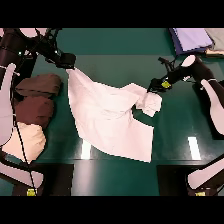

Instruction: Fold the shirts.

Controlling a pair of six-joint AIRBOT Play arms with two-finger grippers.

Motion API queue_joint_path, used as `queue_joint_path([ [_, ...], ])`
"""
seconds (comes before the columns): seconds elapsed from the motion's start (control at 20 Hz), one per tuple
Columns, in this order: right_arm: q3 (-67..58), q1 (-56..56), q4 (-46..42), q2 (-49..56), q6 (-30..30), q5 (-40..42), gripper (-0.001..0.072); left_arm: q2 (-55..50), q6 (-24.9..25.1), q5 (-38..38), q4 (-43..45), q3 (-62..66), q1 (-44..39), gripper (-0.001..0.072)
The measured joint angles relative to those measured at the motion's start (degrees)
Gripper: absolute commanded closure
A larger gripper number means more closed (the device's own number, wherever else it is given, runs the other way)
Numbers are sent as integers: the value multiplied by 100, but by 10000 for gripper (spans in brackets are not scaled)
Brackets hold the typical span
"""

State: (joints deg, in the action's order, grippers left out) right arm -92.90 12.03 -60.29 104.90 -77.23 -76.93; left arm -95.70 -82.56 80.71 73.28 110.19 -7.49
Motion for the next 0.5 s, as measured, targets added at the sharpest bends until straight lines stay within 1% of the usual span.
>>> queue_joint_path([
  [0.05,-83,28,-20,61,7,-28,698,0,0,7,0,0,0,682],
  [0.15,-262,59,-76,83,24,-79,698,31,-2,11,4,0,0,683],
  [0.25,-435,52,-122,-107,28,-79,698,195,-2,-24,33,-2,0,682],
  [0.35,-654,31,-216,-470,31,-72,699,531,-15,-170,94,-2,0,683],
  [0.5,-1095,9,-492,-1307,33,-111,698,1340,-35,-483,138,-2,0,682],
])
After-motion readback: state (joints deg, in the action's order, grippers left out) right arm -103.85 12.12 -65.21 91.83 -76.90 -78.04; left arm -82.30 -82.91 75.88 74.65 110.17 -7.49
